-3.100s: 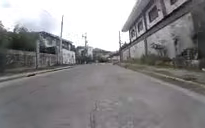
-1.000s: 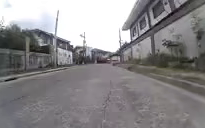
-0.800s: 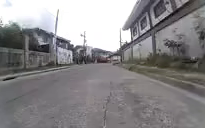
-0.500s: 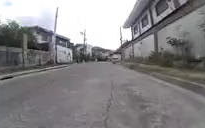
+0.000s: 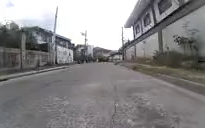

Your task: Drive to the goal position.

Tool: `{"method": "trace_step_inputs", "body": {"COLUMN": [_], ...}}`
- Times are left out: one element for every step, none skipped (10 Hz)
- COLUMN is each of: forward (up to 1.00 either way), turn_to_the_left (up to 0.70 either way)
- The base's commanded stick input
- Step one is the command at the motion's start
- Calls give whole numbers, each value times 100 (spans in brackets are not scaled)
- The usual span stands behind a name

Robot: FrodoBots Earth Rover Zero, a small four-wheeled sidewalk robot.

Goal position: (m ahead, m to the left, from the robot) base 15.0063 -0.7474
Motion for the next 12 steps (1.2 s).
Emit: {"method": "trace_step_inputs", "body": {"forward": [100, 100, 100, 100, 100, 100, 100, 100, 100, 100, 100, 100], "turn_to_the_left": [6, 6, 6, 6, 6, 6, 6, 2, -3, -15, -31, -33]}}
